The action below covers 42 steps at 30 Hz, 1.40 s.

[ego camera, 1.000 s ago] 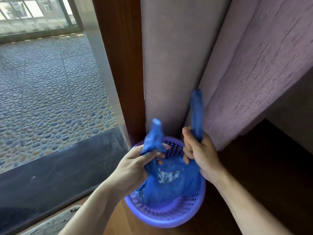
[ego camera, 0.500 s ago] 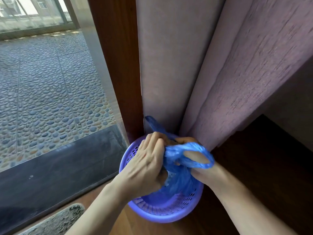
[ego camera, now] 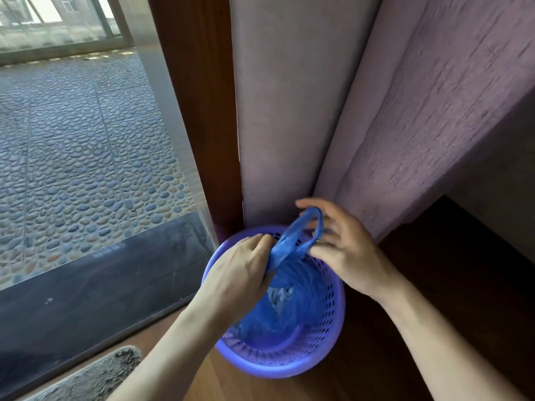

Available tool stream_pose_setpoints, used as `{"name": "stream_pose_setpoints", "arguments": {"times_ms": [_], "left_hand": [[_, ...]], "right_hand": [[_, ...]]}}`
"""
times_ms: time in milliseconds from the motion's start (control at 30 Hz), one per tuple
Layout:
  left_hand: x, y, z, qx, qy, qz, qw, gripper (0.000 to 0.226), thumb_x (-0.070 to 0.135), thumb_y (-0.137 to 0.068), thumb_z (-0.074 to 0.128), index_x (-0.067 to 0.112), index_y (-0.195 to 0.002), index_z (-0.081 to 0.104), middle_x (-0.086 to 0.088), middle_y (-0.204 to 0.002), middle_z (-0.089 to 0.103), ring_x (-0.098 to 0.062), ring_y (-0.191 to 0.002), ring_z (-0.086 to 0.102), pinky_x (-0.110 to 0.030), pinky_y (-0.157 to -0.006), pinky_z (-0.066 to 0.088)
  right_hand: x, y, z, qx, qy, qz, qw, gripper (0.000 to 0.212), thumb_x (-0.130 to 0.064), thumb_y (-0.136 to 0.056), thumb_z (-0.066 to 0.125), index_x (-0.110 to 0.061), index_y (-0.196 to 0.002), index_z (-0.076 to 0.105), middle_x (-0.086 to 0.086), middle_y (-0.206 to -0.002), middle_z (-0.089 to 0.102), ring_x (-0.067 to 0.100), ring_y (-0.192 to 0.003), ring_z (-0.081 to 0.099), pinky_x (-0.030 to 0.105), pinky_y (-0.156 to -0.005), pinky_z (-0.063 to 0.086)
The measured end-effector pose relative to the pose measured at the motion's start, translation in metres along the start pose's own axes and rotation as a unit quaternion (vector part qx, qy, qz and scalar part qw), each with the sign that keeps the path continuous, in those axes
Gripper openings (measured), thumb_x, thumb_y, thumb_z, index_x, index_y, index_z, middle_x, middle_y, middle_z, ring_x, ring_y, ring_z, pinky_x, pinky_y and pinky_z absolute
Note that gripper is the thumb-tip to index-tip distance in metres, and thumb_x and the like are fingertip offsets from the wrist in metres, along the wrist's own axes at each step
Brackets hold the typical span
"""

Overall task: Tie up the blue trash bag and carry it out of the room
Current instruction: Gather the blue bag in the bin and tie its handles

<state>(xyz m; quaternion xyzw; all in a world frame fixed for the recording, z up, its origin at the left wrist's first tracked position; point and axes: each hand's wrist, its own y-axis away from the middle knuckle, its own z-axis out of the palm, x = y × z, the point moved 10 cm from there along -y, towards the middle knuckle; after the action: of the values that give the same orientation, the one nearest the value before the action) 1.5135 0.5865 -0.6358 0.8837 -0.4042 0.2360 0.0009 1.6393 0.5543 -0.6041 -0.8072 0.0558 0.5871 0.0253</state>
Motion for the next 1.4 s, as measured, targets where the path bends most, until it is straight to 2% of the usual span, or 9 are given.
{"name": "stream_pose_setpoints", "arguments": {"times_ms": [167, 333, 467, 533, 633, 733, 967, 1133, 1400], "left_hand": [[-0.011, -0.003, 0.021, -0.061, 0.079, -0.043, 0.994, 0.007, 0.021, -0.079, 0.052, 0.015, -0.081, 0.049, -0.009, -0.087, 0.066, -0.032, -0.082, 0.059, -0.043, -0.07, 0.046], [-0.016, 0.002, 0.043, -0.107, 0.144, -0.077, 0.981, 0.019, 0.017, -0.067, 0.042, 0.009, -0.076, 0.057, -0.007, -0.067, 0.062, -0.021, -0.065, 0.06, -0.044, -0.061, 0.048], [-0.016, 0.001, 0.033, -0.099, 0.162, -0.082, 0.978, 0.042, 0.013, -0.081, 0.065, 0.037, -0.061, 0.038, 0.014, -0.05, 0.045, 0.002, -0.052, 0.048, -0.015, -0.05, 0.03], [-0.022, 0.001, 0.03, -0.096, 0.17, -0.087, 0.977, 0.04, 0.015, -0.082, 0.068, 0.04, -0.065, 0.043, 0.017, -0.051, 0.051, 0.001, -0.053, 0.048, -0.014, -0.052, 0.032], [-0.021, 0.002, 0.028, -0.1, 0.175, -0.072, 0.977, 0.008, 0.025, -0.08, 0.063, 0.031, -0.076, 0.058, 0.013, -0.061, 0.06, -0.007, -0.059, 0.053, -0.021, -0.057, 0.039], [-0.016, 0.003, 0.028, -0.102, 0.17, -0.048, 0.979, 0.033, 0.033, -0.073, 0.049, 0.017, -0.095, 0.067, 0.0, -0.073, 0.07, -0.016, -0.066, 0.059, -0.031, -0.061, 0.043], [-0.001, 0.005, 0.035, -0.118, 0.226, -0.046, 0.966, 0.023, 0.02, -0.092, 0.065, 0.028, -0.075, 0.052, 0.018, -0.055, 0.054, 0.007, -0.055, 0.052, -0.01, -0.054, 0.032], [0.001, -0.002, 0.015, -0.033, 0.266, -0.036, 0.963, 0.011, 0.022, -0.089, 0.069, 0.014, -0.086, 0.062, 0.008, -0.076, 0.065, -0.007, -0.07, 0.06, -0.024, -0.064, 0.045], [0.001, 0.004, -0.029, 0.094, 0.256, -0.017, 0.962, 0.054, 0.022, -0.082, 0.079, 0.028, -0.127, 0.049, 0.018, -0.099, 0.062, -0.001, -0.085, 0.061, -0.014, -0.076, 0.046]], "right_hand": [[-0.085, 0.044, 0.013, 0.009, 0.347, -0.288, 0.892, 0.079, -0.026, -0.071, 0.071, -0.023, -0.146, 0.043, 0.01, -0.144, 0.048, 0.024, -0.144, 0.038, 0.05, -0.116, 0.032], [-0.048, 0.028, 0.072, -0.043, 0.563, -0.254, 0.786, 0.062, -0.03, -0.08, 0.06, -0.012, -0.139, 0.055, 0.007, -0.123, 0.067, 0.027, -0.126, 0.059, 0.057, -0.119, 0.026], [-0.02, 0.017, 0.066, -0.056, 0.564, -0.181, 0.803, 0.033, -0.013, -0.083, 0.054, -0.013, -0.113, 0.065, 0.0, -0.087, 0.068, 0.024, -0.071, 0.069, 0.038, -0.08, 0.054], [-0.023, 0.016, 0.064, -0.069, 0.553, -0.138, 0.819, 0.021, -0.008, -0.087, 0.051, -0.02, -0.102, 0.06, -0.002, -0.086, 0.067, 0.027, -0.071, 0.068, 0.032, -0.059, 0.038], [-0.028, 0.017, 0.059, -0.094, 0.5, -0.092, 0.856, 0.014, -0.025, -0.1, 0.043, -0.024, -0.107, 0.055, -0.001, -0.103, 0.068, 0.029, -0.093, 0.066, 0.037, -0.068, 0.04], [-0.036, 0.018, 0.048, -0.1, 0.413, -0.09, 0.901, 0.024, -0.051, -0.09, 0.059, -0.028, -0.095, 0.064, -0.006, -0.085, 0.069, 0.011, -0.079, 0.062, 0.028, -0.065, 0.042], [-0.014, -0.001, 0.014, -0.082, 0.068, -0.038, 0.994, 0.011, -0.022, -0.089, 0.073, -0.017, -0.079, 0.073, 0.001, -0.073, 0.074, 0.002, -0.069, 0.065, 0.025, -0.065, 0.053], [0.023, -0.021, -0.011, 0.046, -0.064, -0.005, 0.997, 0.016, -0.02, -0.093, 0.066, -0.007, -0.087, 0.072, 0.021, -0.089, 0.075, 0.033, -0.086, 0.073, 0.046, -0.077, 0.057], [0.059, -0.024, 0.013, 0.033, -0.128, 0.089, 0.987, 0.007, -0.012, -0.093, 0.067, -0.013, -0.098, 0.072, 0.013, -0.099, 0.075, 0.021, -0.089, 0.071, 0.037, -0.08, 0.058]]}}
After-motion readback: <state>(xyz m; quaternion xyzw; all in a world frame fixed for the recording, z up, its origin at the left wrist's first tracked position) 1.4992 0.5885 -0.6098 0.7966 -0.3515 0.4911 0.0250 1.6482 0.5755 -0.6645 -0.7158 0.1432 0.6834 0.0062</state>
